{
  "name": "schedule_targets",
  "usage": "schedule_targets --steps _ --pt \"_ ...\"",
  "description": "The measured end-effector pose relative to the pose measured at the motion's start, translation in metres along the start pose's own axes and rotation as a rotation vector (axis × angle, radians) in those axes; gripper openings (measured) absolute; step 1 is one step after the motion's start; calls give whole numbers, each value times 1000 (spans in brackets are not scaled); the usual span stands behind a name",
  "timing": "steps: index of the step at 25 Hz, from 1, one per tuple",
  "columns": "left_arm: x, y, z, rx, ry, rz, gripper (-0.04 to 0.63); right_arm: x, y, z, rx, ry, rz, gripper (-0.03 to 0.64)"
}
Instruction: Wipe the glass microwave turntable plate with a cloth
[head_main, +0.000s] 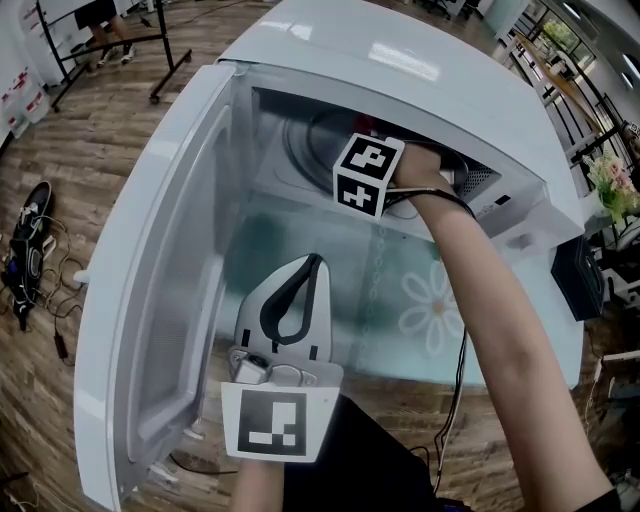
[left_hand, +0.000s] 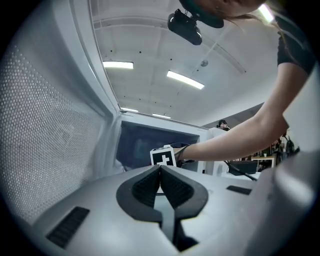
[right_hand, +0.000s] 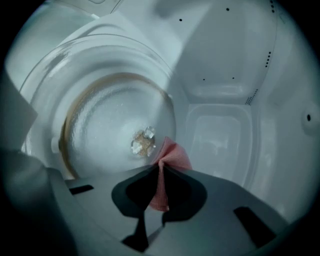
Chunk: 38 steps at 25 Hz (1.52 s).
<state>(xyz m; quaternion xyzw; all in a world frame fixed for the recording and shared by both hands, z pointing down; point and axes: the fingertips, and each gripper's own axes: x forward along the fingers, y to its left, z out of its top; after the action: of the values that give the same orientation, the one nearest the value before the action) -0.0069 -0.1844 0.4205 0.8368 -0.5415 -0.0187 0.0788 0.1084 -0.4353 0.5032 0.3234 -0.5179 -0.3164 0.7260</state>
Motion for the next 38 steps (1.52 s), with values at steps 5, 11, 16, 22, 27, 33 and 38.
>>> schedule_targets --steps 5,11,16,22,27,33,38 --pt "-3 0 3 -3 -10 3 3 0 8 -18 -7 80 75 12" --pt "-3 2 4 0 -17 0 3 -1 -7 -4 70 -3 -3 12" --pt "1 9 0 -6 -13 10 3 -9 -34 29 141 -159 -157 12" --pt "5 13 3 13 -20 5 3 -12 -57 62 212 -283 -214 12" --pt "9 16 4 27 -16 0 3 8 -49 76 174 -282 -157 12" --pt "11 15 4 55 -12 -10 3 23 -43 51 134 -178 -131 12" --pt "12 11 5 62 -21 -21 3 34 -35 18 107 -67 -95 12"
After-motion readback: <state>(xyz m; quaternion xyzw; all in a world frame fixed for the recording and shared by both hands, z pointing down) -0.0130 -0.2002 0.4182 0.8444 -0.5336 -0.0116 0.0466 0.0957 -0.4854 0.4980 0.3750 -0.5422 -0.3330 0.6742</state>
